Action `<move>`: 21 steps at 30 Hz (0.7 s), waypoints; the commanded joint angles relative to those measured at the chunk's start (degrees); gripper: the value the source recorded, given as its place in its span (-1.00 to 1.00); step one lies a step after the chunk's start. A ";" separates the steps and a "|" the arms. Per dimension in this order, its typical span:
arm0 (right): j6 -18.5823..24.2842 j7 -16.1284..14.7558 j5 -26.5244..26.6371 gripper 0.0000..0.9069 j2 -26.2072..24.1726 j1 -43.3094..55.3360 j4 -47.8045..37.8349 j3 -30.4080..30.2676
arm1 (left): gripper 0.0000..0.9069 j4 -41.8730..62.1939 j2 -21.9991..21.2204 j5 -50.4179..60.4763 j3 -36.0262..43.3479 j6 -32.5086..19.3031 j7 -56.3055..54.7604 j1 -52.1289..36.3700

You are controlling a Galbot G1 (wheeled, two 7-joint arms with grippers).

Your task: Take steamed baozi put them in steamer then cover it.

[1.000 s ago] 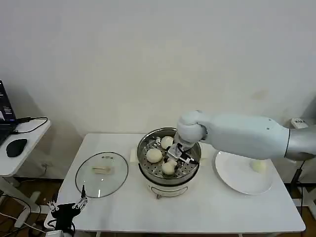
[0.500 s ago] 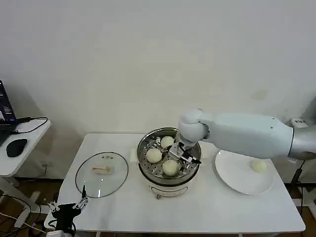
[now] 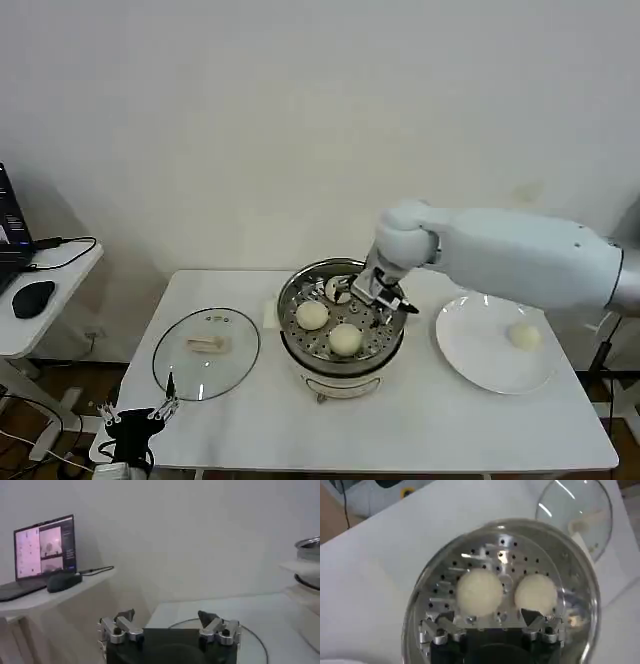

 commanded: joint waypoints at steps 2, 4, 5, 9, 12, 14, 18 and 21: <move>-1.54 0.13 2.99 1.00 -7.46 5.65 -0.91 3.25 | 1.00 0.29 1.99 -0.57 0.32 0.48 0.06 -0.99; -1.90 0.02 2.68 1.00 -11.20 7.01 -0.44 1.97 | 1.00 0.29 2.80 -0.99 0.59 0.71 0.11 -1.52; -2.03 -0.14 2.28 1.00 -13.94 7.51 -0.18 1.12 | 1.00 0.31 3.02 -1.08 0.75 0.74 0.13 -1.79; -2.77 0.09 -1.48 1.00 -23.77 6.74 -0.03 -0.85 | 1.00 0.59 4.45 -0.92 1.34 0.72 0.24 -3.17; -2.58 0.50 -4.44 1.00 -29.79 3.75 -0.48 0.27 | 1.00 0.51 5.49 -0.80 1.81 0.71 0.29 -3.70; -1.73 0.90 -6.68 1.00 -32.93 1.57 -0.92 1.61 | 1.00 0.28 5.86 -0.77 1.98 0.70 0.35 -3.89; -0.40 1.73 -9.64 1.00 -38.91 -6.92 -2.04 8.65 | 1.00 -0.11 5.99 -0.77 2.18 0.57 0.38 -3.84; 0.60 2.42 -11.15 1.00 -41.25 -15.66 -4.04 18.93 | 1.00 -0.23 5.89 -0.68 2.36 0.26 0.46 -3.54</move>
